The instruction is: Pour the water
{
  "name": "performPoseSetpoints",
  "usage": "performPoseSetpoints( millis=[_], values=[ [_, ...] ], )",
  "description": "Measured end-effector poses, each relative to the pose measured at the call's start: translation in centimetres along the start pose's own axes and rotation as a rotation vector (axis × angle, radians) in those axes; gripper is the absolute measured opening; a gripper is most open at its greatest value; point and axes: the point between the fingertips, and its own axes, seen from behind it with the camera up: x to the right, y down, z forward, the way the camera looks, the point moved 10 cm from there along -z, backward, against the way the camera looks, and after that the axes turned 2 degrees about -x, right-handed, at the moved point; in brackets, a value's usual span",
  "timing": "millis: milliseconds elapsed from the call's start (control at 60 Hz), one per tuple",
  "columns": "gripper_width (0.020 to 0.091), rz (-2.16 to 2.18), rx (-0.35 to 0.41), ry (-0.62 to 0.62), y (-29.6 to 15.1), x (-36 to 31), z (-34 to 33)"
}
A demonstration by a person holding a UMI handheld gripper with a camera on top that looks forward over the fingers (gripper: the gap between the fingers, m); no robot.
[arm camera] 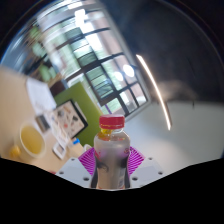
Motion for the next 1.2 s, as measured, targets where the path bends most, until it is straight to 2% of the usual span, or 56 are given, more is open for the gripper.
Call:
performPoseSetpoints(
  millis=[50,150,200,250,350,367,383,400,500,517,550,750,883,917,933,967,1000,1200],
  values=[
    [0.0365,0.329,0.013,-0.016,0.9,0.6,-0.6],
    [0.0363,0.901,-0.016,-0.096,3.6,-1.9,-1.0],
    [0.0363,0.980,-0.059,-0.178,4.4,-3.7,-0.7],
    [0.0365,1.026,-0.088,-0.206,6.1,-7.1,0.1],
    [0.0364,1.065,-0.131,-0.264,7.6,-9.2,1.0],
    [0.0364,1.066,-0.131,-0.273,7.9,-7.8,1.5],
    [0.0365,1.073,-0.126,-0.272,7.7,-10.5,1.4],
    [0.0365,1.068,-0.121,-0.280,8.2,-8.9,1.4],
    [0.0375,1.047,-0.125,-0.287,8.2,-9.7,2.2],
    [0.0424,1.039,-0.136,-0.293,8.4,-9.9,2.2],
    [0.0385,1.024,-0.109,-0.290,8.6,-9.7,2.2],
    [0.0407,1.013,-0.102,-0.283,8.9,-9.5,2.3],
    [0.0536,0.997,-0.099,-0.283,8.8,-9.4,2.0],
    [0.0606,0.989,-0.126,-0.284,8.8,-9.7,1.9],
    [0.0681,0.986,-0.135,-0.294,8.9,-9.8,1.8],
    [0.0788,0.987,-0.139,-0.310,8.8,-9.6,1.4],
    [0.0852,0.995,-0.123,-0.316,8.7,-9.2,0.8],
    [0.0831,0.971,-0.149,-0.262,8.1,-5.2,-6.5]
  ],
)
